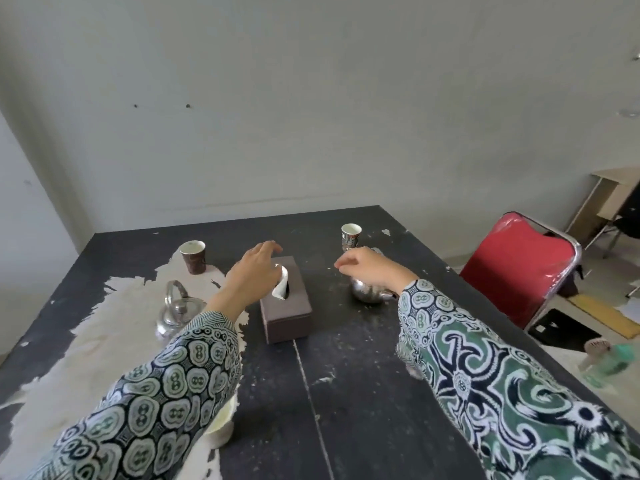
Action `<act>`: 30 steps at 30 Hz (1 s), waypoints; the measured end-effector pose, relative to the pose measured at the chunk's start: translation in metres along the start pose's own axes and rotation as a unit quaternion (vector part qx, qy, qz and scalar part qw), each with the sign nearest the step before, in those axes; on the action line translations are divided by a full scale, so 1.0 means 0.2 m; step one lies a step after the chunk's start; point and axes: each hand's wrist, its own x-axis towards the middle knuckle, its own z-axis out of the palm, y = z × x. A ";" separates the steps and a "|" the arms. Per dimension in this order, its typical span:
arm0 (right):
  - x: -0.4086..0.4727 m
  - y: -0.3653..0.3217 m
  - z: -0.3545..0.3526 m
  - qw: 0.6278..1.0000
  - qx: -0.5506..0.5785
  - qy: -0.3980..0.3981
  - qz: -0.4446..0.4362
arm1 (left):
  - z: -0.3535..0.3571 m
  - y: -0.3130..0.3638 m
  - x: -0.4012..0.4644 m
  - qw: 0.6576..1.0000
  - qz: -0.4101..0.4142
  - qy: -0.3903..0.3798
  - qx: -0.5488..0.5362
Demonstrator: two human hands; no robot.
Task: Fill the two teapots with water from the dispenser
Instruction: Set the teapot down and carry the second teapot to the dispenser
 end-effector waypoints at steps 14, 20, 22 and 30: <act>0.33 0.69 -0.09 0.984 0.097 0.130 0.076 | 0.68 0.00 0.20 0.993 -0.071 -0.084 0.032; 0.54 0.89 0.04 0.972 0.115 0.176 0.101 | 0.95 -0.19 0.25 0.986 -0.084 -0.110 0.091; 0.59 0.94 0.07 0.968 0.129 0.185 0.109 | 1.01 -0.21 0.23 0.985 -0.073 -0.081 0.130; 0.76 1.00 0.18 0.950 0.196 0.215 0.112 | 1.10 -0.26 0.21 0.978 -0.035 -0.002 0.204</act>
